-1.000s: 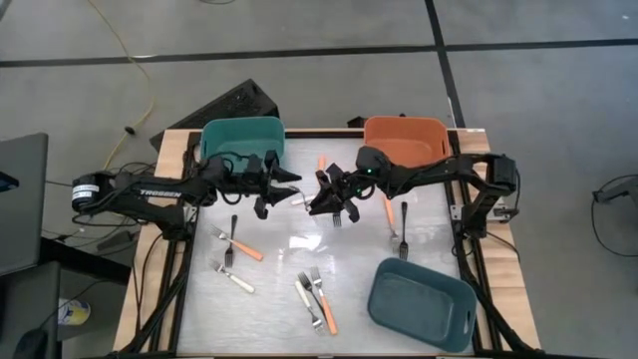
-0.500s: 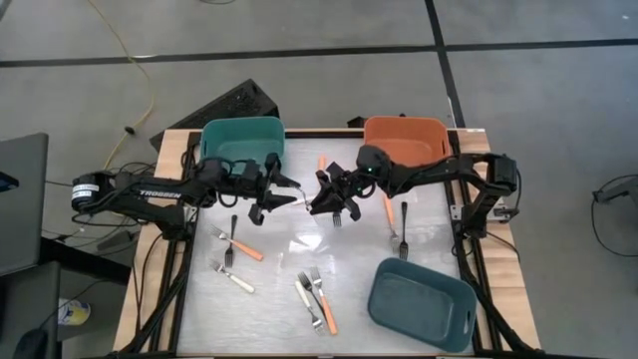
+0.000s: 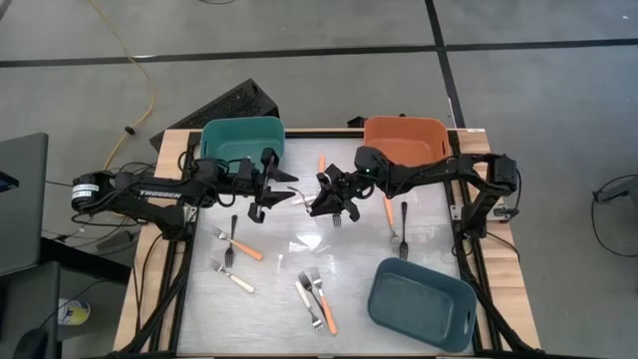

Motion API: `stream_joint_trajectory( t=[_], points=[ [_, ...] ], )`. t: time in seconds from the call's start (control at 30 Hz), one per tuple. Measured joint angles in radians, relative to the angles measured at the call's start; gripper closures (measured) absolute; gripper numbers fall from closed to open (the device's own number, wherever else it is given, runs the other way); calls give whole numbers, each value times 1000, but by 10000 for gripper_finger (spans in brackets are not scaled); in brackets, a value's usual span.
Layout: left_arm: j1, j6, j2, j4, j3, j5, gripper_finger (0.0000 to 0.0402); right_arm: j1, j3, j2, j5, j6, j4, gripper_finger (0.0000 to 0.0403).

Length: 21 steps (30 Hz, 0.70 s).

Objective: Sort silverware by color (type)
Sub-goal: Put the white fork into the green bin

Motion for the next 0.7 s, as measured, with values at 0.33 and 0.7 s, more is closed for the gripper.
stream_joint_trajectory(
  t=[0.33,0.7],
  points=[
    [0,50,0,5,0,33,382,0,0,0,-2,7,0,331],
    [56,-4,-65,-60,14,34,401,-41,0,0,28,151,4,167]
  ],
)
